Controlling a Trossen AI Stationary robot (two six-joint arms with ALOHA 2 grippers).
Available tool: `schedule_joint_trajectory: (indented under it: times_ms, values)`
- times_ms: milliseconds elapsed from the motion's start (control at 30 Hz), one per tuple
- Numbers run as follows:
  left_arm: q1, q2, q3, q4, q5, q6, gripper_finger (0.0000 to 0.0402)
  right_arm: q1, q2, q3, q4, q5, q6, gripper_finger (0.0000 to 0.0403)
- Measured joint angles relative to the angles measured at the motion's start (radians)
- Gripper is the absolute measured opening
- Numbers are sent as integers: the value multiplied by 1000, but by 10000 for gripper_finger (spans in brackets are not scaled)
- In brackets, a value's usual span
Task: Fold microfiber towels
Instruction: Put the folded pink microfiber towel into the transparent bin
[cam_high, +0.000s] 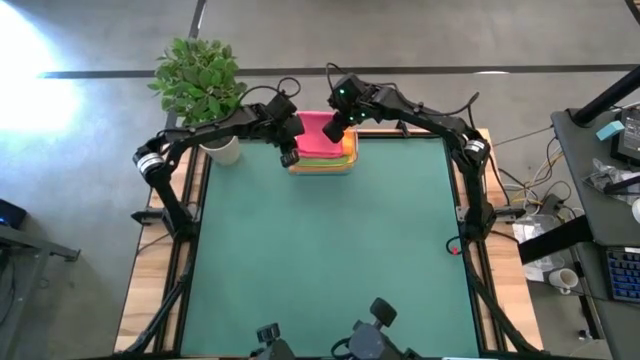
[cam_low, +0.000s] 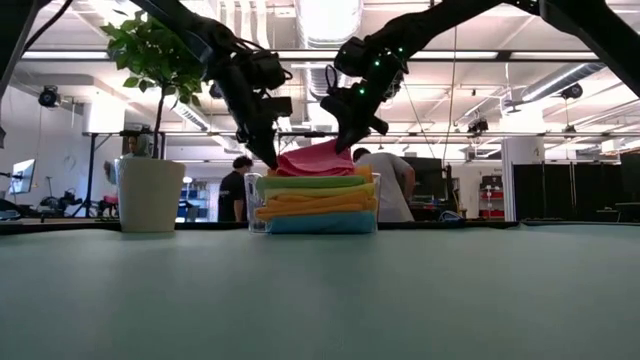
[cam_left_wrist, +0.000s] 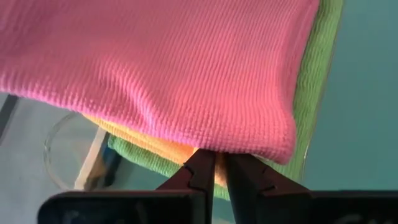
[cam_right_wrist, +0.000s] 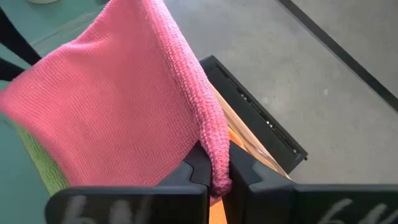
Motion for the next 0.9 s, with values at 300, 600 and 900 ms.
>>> schedule_joint_trajectory:
  times_ms: [300, 600, 900]
  values:
    - [-8, 5, -38, -21, 167, 0, 19, -7, 0, 16, 3, -1, 25, 8]
    - [-10, 4, -126, 13, 218, 18, 19, -15, 33, 17, -6, -5, 68, 8]
    - [-11, 0, -130, 52, 189, 20, 19, -15, 70, 16, -90, -32, 67, 8]
